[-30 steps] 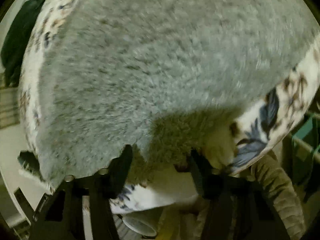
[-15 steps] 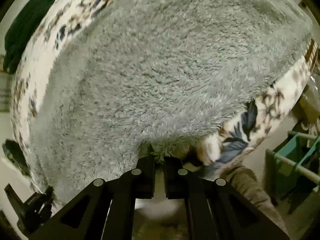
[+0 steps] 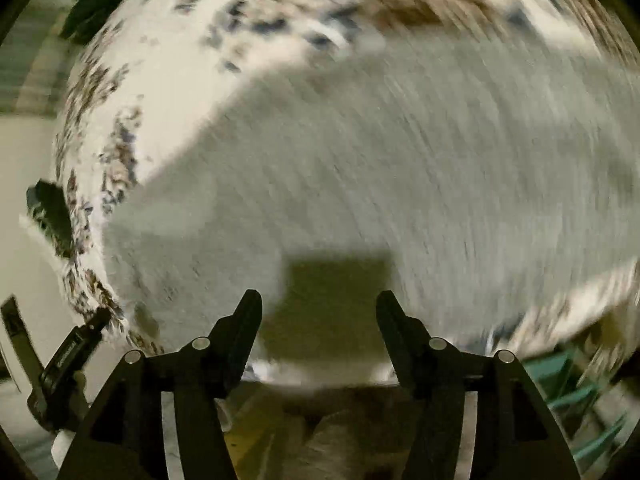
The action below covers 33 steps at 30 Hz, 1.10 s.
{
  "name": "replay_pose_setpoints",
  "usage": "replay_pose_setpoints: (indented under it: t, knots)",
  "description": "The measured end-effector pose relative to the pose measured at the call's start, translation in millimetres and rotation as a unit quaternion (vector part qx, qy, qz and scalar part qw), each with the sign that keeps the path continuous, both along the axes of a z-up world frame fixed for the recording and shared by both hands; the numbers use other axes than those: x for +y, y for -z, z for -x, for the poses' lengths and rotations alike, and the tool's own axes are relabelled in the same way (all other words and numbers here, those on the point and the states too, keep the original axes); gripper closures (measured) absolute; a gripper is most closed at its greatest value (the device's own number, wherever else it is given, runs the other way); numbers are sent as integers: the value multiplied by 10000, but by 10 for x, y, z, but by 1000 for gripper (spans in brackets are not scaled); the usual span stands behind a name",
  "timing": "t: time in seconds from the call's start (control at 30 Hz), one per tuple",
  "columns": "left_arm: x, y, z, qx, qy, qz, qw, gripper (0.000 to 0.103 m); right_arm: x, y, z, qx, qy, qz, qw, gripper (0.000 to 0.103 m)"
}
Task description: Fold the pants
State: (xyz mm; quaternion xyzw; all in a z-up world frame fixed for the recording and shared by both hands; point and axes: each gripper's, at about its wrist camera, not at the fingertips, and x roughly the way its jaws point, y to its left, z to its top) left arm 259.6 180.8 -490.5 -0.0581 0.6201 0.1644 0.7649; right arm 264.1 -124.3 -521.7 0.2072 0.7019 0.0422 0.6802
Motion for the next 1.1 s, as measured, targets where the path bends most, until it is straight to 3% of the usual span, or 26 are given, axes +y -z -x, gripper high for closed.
replay_pose_setpoints:
  t: [0.1,0.23,0.33,0.37,0.43,0.47,0.5,0.53,0.67,0.73,0.8,0.87,0.93,1.1]
  knots:
    - [-237,110,-389,-61,139,64,9999,29,25,34,-725,15,-265,-43,9996,41]
    - [-510,302,-768,2,289,2,9996,29,171,480,-1739,485,-864,-142,9950,41]
    - [-707,425,-929,196,262,39,9995,29,298,876,-2069,1028,-1532,114,9828,41]
    - [-734,478,-957,278,264,48,9993,29,357,1026,-2106,1352,-1931,141,9717,41]
    - [-778,596,-1019,446,220,17,9988,29,327,1143,-2054,1705,-2226,177,9597,58]
    - [-779,635,-1022,505,196,23,9985,29,340,1140,-2060,1706,-2382,165,9560,63]
    - [-773,671,-1018,566,174,35,9982,29,305,1083,-2086,1596,-2493,198,9550,83]
    - [-766,695,-1012,622,156,15,9979,29,239,1009,-2131,1453,-2389,206,9599,92]
    - [-716,736,-1015,693,13,77,9976,29,-143,673,-2306,776,-1669,310,9824,100]
    - [-693,754,-1034,714,-55,101,9974,29,-269,610,-2380,558,-1657,381,9839,103]
    - [-669,773,-1054,766,-117,190,9968,29,-328,652,-2410,683,-1815,244,9807,103]
    - [-656,735,-1065,744,-121,253,9968,29,-473,603,-2445,590,-1759,326,9821,94]
    - [-666,645,-1065,661,-68,309,9973,29,-546,406,-2280,218,-1661,328,9853,46]
    - [-974,365,-1071,404,451,519,9968,29,-951,-32,-1777,-277,-513,275,9979,32]
